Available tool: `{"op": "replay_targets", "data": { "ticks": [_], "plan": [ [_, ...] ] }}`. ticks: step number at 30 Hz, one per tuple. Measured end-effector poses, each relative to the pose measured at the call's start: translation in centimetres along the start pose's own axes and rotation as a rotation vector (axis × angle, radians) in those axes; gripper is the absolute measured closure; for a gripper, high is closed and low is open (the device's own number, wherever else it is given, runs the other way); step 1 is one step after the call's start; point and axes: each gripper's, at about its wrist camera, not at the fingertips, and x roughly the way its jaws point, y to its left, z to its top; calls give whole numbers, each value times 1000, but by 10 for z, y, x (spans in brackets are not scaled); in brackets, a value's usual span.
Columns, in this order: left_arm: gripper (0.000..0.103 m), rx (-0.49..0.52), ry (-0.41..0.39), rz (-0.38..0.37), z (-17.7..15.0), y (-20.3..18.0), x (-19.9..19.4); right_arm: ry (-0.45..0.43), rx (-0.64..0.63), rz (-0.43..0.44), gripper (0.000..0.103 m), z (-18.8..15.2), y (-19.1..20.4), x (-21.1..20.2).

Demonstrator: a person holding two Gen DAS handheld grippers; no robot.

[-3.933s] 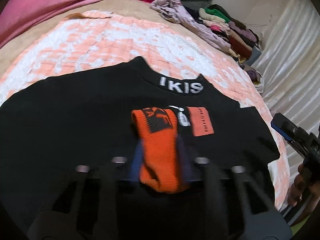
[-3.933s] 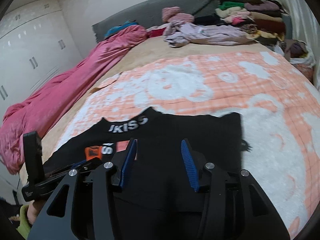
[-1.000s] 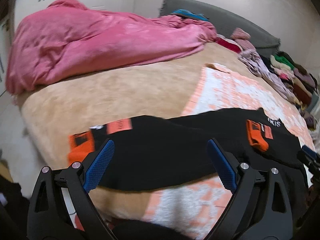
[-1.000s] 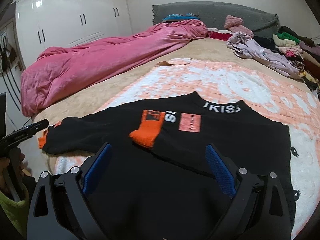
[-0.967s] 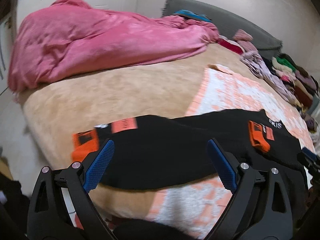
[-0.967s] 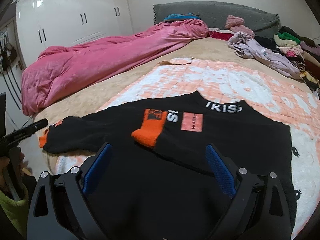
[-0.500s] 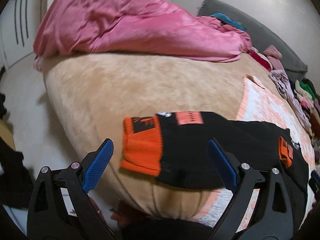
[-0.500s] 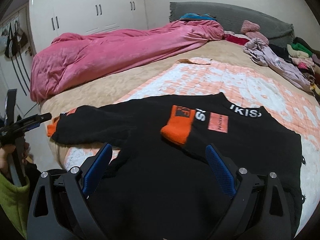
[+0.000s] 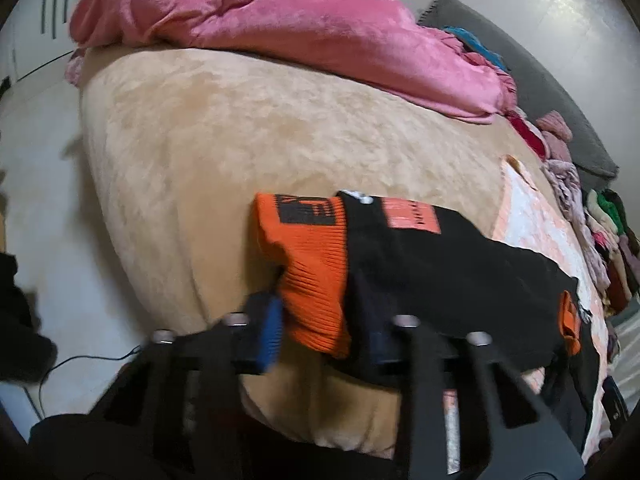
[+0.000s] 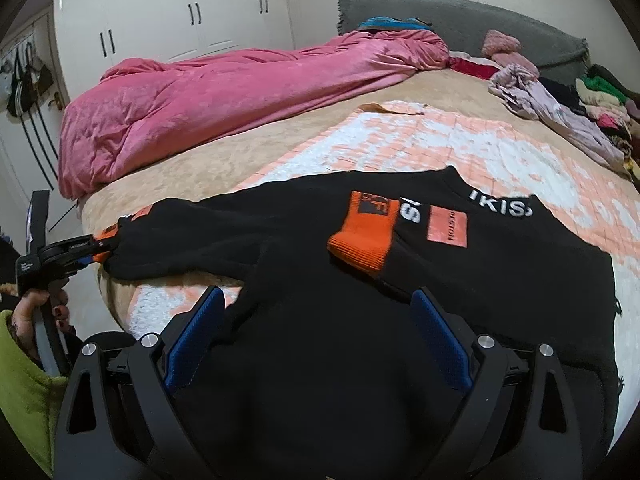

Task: Fold small clothes
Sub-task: 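Move the left tool to the other orange sleeve cuff and grasp it, then fold the held sleeve across the shirt body, open the left tool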

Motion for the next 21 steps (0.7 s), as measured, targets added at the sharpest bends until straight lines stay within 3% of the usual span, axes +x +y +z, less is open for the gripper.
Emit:
{"op": "replay_targets", "data": {
  "ticks": [3,13,21],
  "plan": [
    [94,42,-27,-14,1,-11,-8,-5,24,-10,9,-3,-10,-3],
    [94,141,-157,-191,7,-69,-70,-39,116,-56,9,-12,-50,-23],
    [94,271,-151,-315,-6,-147,-89,-60,182,-92,9,-24,-82,-39]
  ]
}}
